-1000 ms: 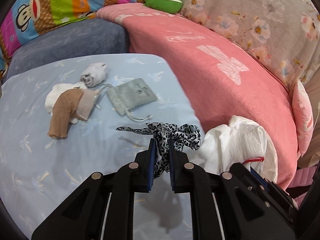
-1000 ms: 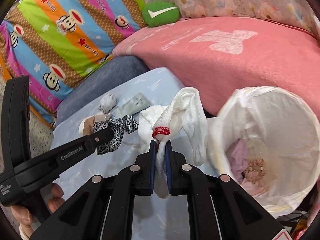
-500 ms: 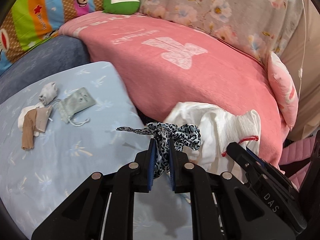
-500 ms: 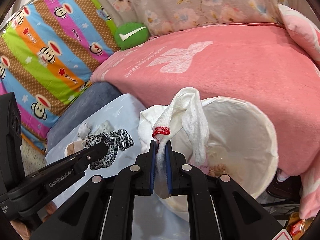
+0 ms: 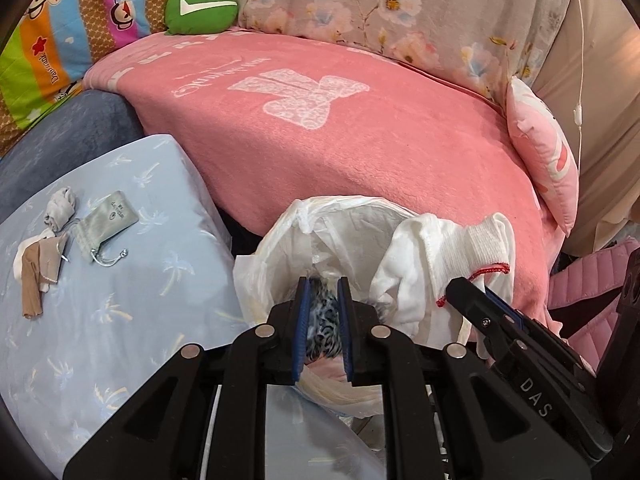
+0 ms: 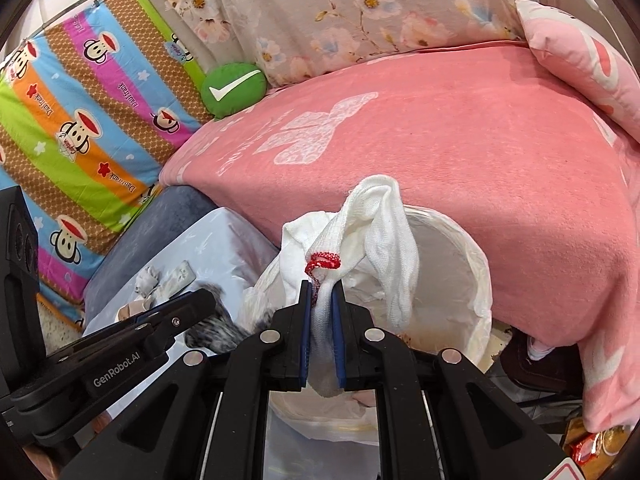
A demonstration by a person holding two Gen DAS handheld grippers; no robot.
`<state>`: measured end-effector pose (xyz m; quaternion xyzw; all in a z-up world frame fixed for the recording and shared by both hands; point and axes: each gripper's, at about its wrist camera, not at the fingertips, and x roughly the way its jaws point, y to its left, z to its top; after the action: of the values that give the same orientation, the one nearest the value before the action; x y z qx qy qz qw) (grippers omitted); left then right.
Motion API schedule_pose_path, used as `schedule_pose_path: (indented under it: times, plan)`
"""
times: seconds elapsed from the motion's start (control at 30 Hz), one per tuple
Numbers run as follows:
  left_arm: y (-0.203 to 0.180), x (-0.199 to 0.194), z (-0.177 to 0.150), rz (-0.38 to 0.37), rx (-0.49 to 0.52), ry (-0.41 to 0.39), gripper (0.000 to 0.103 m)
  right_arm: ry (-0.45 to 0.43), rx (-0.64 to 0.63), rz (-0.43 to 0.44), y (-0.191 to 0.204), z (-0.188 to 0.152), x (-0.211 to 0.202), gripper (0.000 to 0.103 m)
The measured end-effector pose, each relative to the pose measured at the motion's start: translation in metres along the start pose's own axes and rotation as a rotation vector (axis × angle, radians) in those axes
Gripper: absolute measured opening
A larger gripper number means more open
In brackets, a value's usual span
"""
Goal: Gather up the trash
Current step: 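Carry leopard scarf and white glove into the bagged bin and open both grippers, then move both open grippers back over the tan stocking and grey pouch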
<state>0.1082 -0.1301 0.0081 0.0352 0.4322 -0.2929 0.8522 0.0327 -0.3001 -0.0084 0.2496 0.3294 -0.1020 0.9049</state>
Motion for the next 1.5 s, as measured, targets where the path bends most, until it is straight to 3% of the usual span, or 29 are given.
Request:
schedule_pose_path:
  times: [0.03,0.2,0.23,0.97,1.5]
  plan:
    - [-0.002,0.001,0.0,0.001,0.0,0.001,0.017,-0.001,0.001,-0.001,0.0,0.001,0.001,0.011]
    - [-0.002,-0.004,0.0,0.027,-0.008,-0.036,0.057,-0.008,0.006,-0.009,-0.002,0.001,0.0,0.016]
    - [-0.002,-0.006,0.0,0.033,-0.009,-0.047,0.058,-0.008,0.007,-0.01,-0.002,0.0,0.001,0.016]
    - [0.026,-0.013,-0.007,0.06,-0.061,-0.054,0.058,0.016,-0.049,0.012,0.024,-0.006,0.006,0.025]
    - [0.062,-0.016,-0.019,0.087,-0.129,-0.045,0.059,0.065,-0.108,0.033,0.06,-0.022,0.022,0.025]
